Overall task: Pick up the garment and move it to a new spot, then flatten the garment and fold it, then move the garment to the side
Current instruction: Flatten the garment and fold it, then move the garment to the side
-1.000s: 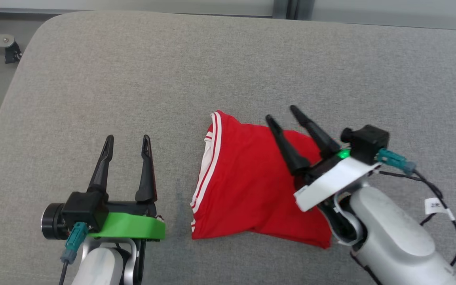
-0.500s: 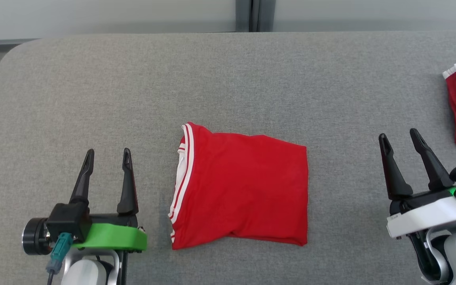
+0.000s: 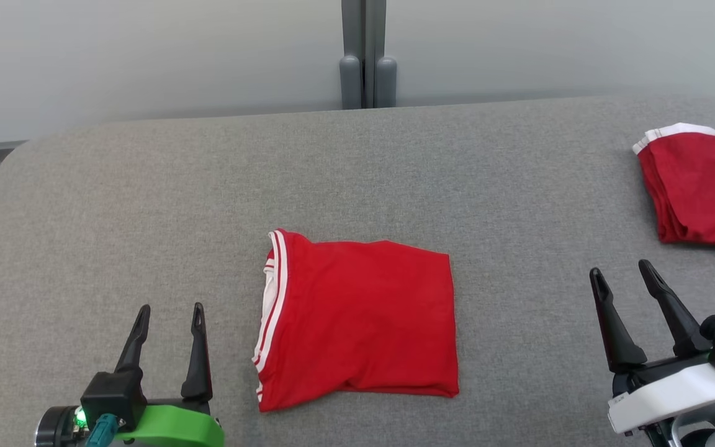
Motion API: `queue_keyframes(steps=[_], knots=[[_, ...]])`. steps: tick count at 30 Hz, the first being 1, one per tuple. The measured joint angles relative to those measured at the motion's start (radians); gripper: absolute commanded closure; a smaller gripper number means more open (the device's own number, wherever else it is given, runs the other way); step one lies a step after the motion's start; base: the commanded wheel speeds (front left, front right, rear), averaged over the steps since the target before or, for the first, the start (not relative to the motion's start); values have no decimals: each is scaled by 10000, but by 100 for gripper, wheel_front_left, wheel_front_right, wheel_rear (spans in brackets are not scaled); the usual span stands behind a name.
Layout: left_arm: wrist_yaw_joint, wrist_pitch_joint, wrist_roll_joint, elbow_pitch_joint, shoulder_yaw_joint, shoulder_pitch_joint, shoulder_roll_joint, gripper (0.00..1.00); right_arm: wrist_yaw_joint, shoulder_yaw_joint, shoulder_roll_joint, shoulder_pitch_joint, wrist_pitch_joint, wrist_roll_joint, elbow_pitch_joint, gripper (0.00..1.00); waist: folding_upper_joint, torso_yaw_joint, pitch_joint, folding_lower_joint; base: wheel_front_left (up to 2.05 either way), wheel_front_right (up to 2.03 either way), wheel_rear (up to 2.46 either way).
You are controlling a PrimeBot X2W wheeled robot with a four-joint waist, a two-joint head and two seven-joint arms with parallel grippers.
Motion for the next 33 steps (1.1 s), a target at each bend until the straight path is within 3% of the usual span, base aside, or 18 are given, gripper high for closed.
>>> queue_keyframes(steps=[11,33], knots=[[155,240,-92,-75,-8,325,155,0,0,-280,311,696,270,-123,-395,0,0,-178,-581,0,0,0,0],[284,215,-33,-397,-94,56,322,0,0,-426,380,703,418,-213,-506,0,0,29,-221,0,0,0,0]])
